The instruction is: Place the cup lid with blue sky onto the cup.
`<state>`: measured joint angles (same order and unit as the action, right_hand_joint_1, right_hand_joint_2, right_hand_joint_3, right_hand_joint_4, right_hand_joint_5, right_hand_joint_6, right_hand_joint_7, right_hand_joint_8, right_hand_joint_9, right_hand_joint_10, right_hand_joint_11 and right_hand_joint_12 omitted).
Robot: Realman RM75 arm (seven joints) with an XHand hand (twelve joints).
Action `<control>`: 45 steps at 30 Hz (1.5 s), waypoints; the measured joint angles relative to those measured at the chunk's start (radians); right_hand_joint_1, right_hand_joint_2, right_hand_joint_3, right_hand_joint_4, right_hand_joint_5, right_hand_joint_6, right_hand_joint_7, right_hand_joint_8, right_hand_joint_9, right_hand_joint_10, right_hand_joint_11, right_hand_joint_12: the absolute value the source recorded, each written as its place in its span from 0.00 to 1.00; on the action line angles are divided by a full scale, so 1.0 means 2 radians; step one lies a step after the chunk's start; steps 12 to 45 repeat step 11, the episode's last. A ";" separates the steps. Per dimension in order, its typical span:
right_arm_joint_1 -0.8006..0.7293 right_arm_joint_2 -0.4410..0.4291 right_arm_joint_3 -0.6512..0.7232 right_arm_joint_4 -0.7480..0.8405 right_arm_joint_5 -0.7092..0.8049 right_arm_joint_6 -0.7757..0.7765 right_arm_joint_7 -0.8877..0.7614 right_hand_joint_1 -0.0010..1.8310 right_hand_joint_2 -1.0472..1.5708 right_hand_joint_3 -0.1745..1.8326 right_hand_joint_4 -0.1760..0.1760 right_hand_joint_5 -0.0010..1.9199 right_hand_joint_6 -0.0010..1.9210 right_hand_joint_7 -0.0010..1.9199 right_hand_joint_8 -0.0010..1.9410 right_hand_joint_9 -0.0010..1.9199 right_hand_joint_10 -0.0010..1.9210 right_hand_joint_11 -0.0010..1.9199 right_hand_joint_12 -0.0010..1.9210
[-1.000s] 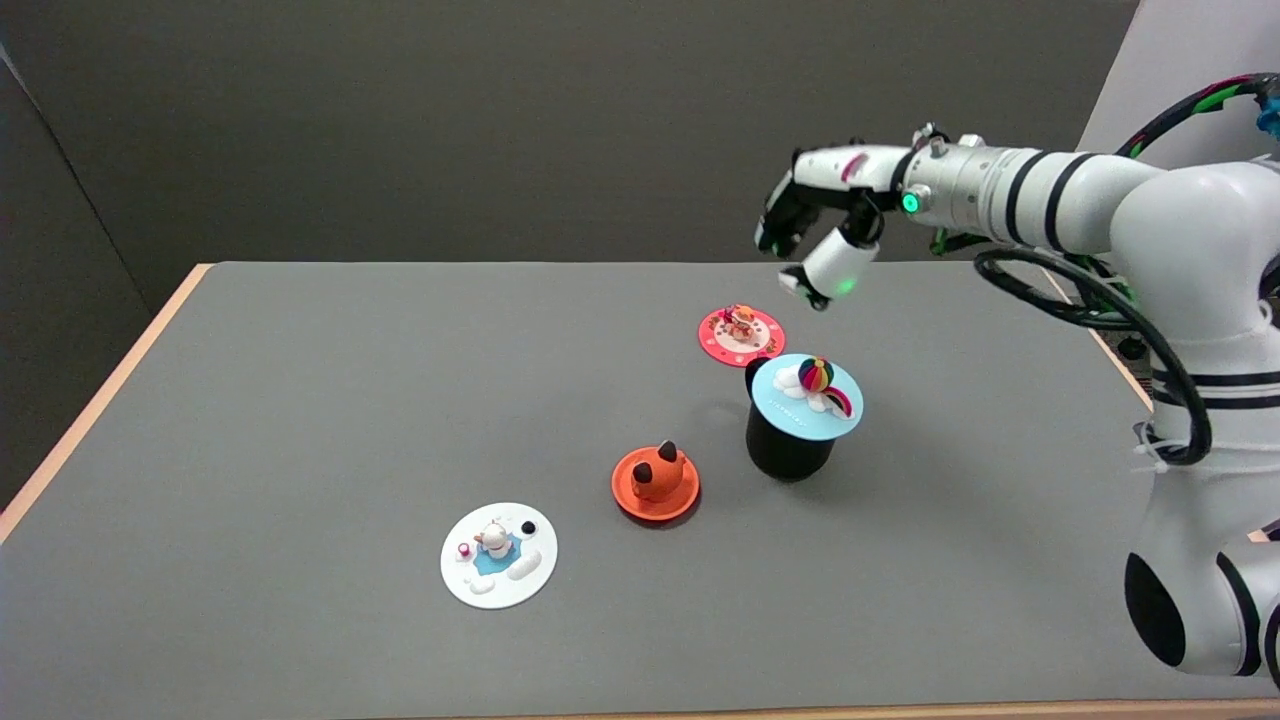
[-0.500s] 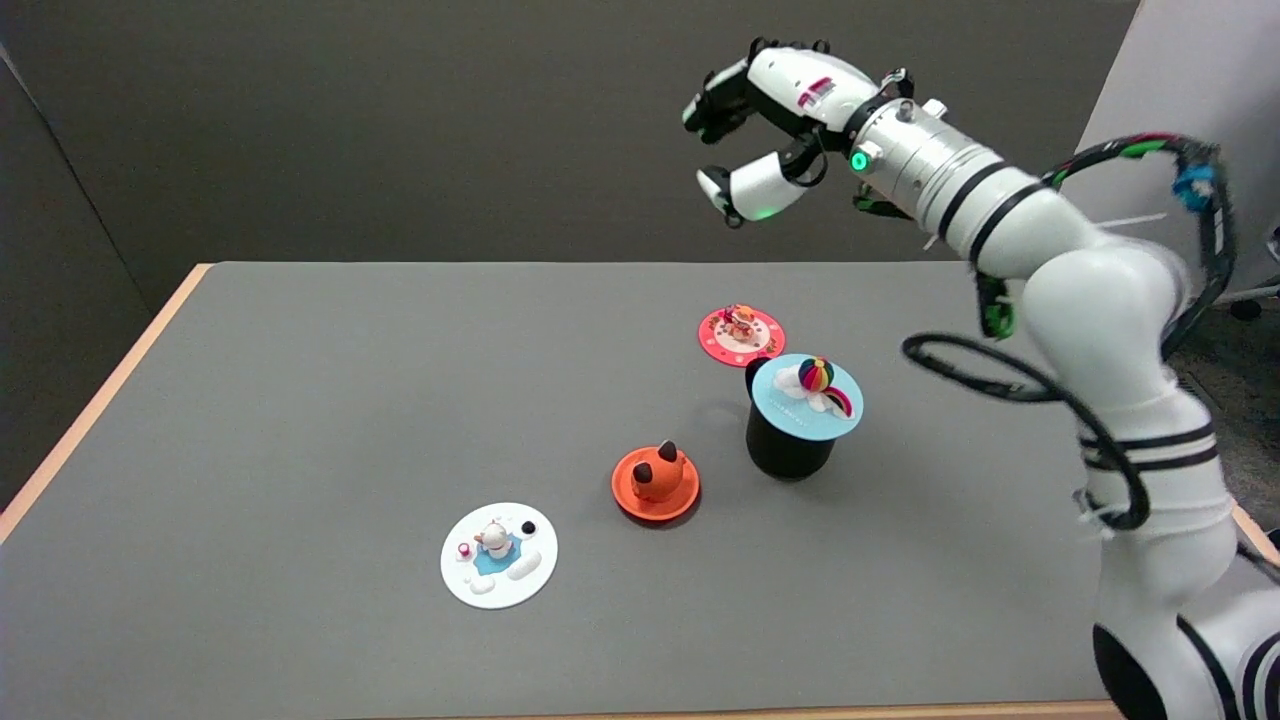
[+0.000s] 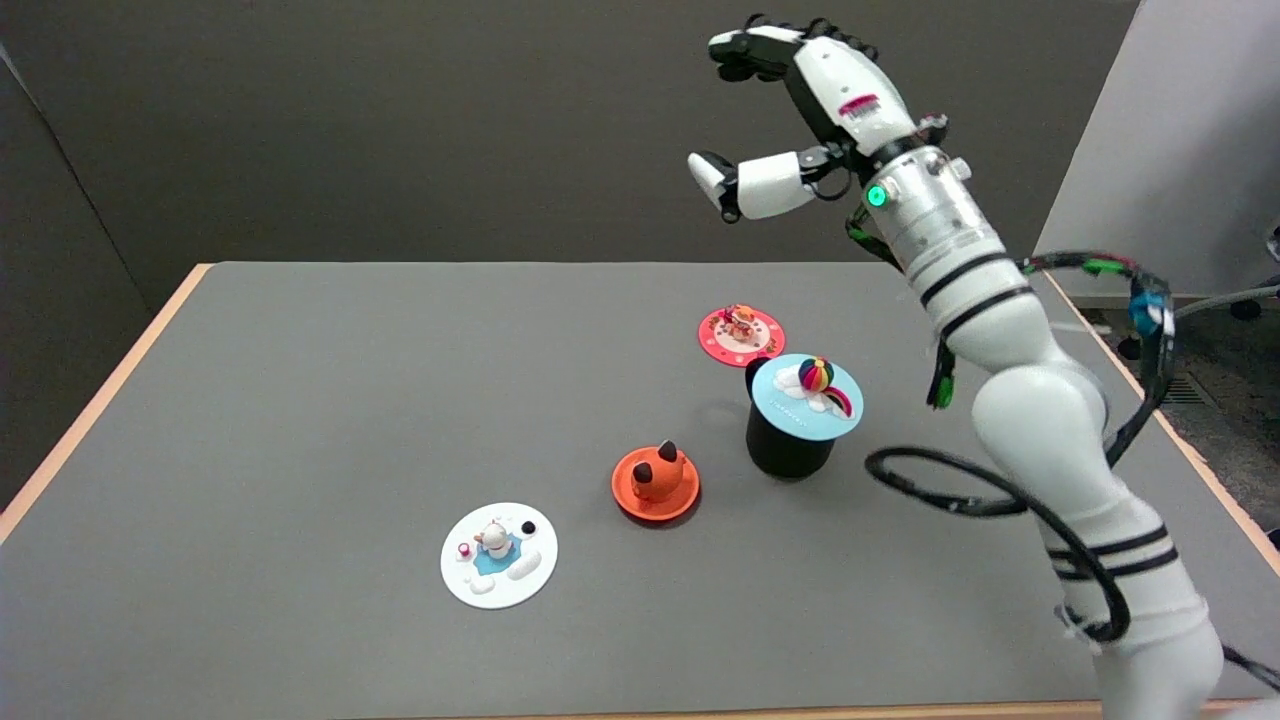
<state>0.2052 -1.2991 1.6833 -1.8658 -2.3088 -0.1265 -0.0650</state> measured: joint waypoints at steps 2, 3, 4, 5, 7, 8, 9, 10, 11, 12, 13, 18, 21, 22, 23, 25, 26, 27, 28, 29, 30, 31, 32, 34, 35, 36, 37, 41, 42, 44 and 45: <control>-0.015 -0.004 -0.002 0.000 0.007 0.031 0.000 0.42 0.54 0.58 0.09 0.26 0.10 0.26 0.09 0.24 0.10 0.22 0.31; -0.021 -0.005 -0.002 0.000 0.010 0.043 0.000 0.41 0.54 0.58 0.09 0.26 0.10 0.26 0.09 0.24 0.10 0.22 0.31; -0.029 -0.007 -0.003 0.000 0.013 0.060 0.001 0.41 0.54 0.58 0.10 0.26 0.10 0.26 0.09 0.24 0.10 0.22 0.31; -0.035 -0.008 -0.004 0.000 0.016 0.072 0.002 0.41 0.54 0.58 0.10 0.26 0.10 0.26 0.09 0.24 0.10 0.22 0.30; -0.047 -0.011 -0.005 0.000 0.020 0.097 0.006 0.41 0.54 0.58 0.11 0.27 0.10 0.26 0.09 0.24 0.10 0.21 0.29; -0.053 -0.012 -0.006 0.000 0.022 0.109 0.008 0.41 0.54 0.58 0.13 0.27 0.10 0.26 0.09 0.24 0.10 0.21 0.28; -0.058 -0.013 -0.006 0.000 0.024 0.121 0.010 0.40 0.54 0.58 0.15 0.27 0.10 0.27 0.09 0.24 0.10 0.21 0.28; -0.065 -0.015 -0.008 0.000 0.026 0.135 0.013 0.40 0.55 0.58 0.15 0.28 0.10 0.27 0.09 0.24 0.10 0.21 0.27; -0.071 -0.017 -0.009 0.000 0.027 0.147 0.016 0.41 0.55 0.58 0.15 0.28 0.10 0.27 0.09 0.24 0.10 0.21 0.27; -0.071 -0.017 -0.009 0.000 0.027 0.147 0.016 0.41 0.55 0.58 0.15 0.28 0.10 0.27 0.09 0.24 0.10 0.21 0.27; -0.071 -0.017 -0.009 0.000 0.027 0.147 0.016 0.41 0.55 0.58 0.15 0.28 0.10 0.27 0.09 0.24 0.10 0.21 0.27; -0.071 -0.017 -0.009 0.000 0.027 0.147 0.016 0.41 0.55 0.58 0.15 0.28 0.10 0.27 0.09 0.24 0.10 0.21 0.27; -0.071 -0.017 -0.009 0.000 0.027 0.147 0.016 0.41 0.55 0.58 0.15 0.28 0.10 0.27 0.09 0.24 0.10 0.21 0.27; -0.071 -0.017 -0.009 0.000 0.027 0.147 0.016 0.41 0.55 0.58 0.15 0.28 0.10 0.27 0.09 0.24 0.10 0.21 0.27; -0.071 -0.017 -0.009 0.000 0.027 0.147 0.016 0.41 0.55 0.58 0.15 0.28 0.10 0.27 0.09 0.24 0.10 0.21 0.27; -0.071 -0.017 -0.009 0.000 0.027 0.147 0.016 0.41 0.55 0.58 0.15 0.28 0.10 0.27 0.09 0.24 0.10 0.21 0.27; -0.071 -0.017 -0.009 0.000 0.027 0.147 0.016 0.41 0.55 0.58 0.15 0.28 0.10 0.27 0.09 0.24 0.10 0.21 0.27; -0.071 -0.017 -0.009 0.000 0.027 0.147 0.016 0.41 0.55 0.58 0.15 0.28 0.10 0.27 0.09 0.24 0.10 0.21 0.27; -0.071 -0.017 -0.009 0.000 0.027 0.147 0.016 0.41 0.55 0.58 0.15 0.28 0.10 0.27 0.09 0.24 0.10 0.21 0.27; -0.071 -0.017 -0.009 0.000 0.027 0.147 0.016 0.41 0.55 0.58 0.15 0.28 0.10 0.27 0.09 0.24 0.10 0.21 0.27; -0.071 -0.017 -0.009 0.000 0.027 0.147 0.016 0.41 0.55 0.58 0.15 0.28 0.10 0.27 0.09 0.24 0.10 0.21 0.27; -0.071 -0.017 -0.009 0.000 0.027 0.147 0.016 0.41 0.55 0.58 0.15 0.28 0.10 0.27 0.09 0.24 0.10 0.21 0.27; -0.071 -0.017 -0.009 0.000 0.027 0.147 0.016 0.41 0.55 0.58 0.15 0.28 0.10 0.27 0.09 0.24 0.10 0.21 0.27; -0.071 -0.017 -0.009 0.000 0.027 0.147 0.016 0.41 0.55 0.58 0.15 0.28 0.10 0.27 0.09 0.24 0.10 0.21 0.27; -0.071 -0.017 -0.009 0.000 0.027 0.147 0.016 0.41 0.55 0.58 0.15 0.28 0.10 0.27 0.09 0.24 0.10 0.21 0.27; -0.071 -0.017 -0.009 0.000 0.027 0.147 0.016 0.41 0.55 0.58 0.15 0.28 0.10 0.27 0.09 0.24 0.10 0.21 0.27; -0.071 -0.017 -0.009 0.000 0.027 0.147 0.016 0.41 0.55 0.58 0.15 0.28 0.10 0.27 0.09 0.24 0.10 0.21 0.27; -0.071 -0.017 -0.009 0.000 0.027 0.147 0.016 0.41 0.55 0.58 0.15 0.28 0.10 0.27 0.09 0.24 0.10 0.21 0.27; -0.071 -0.017 -0.009 0.000 0.027 0.147 0.016 0.41 0.55 0.58 0.15 0.28 0.10 0.27 0.09 0.24 0.10 0.21 0.27; -0.071 -0.017 -0.009 0.000 0.027 0.147 0.016 0.41 0.55 0.58 0.15 0.28 0.10 0.27 0.09 0.24 0.10 0.21 0.27; -0.071 -0.017 -0.009 0.000 0.027 0.147 0.016 0.41 0.55 0.58 0.15 0.28 0.10 0.27 0.09 0.24 0.10 0.21 0.27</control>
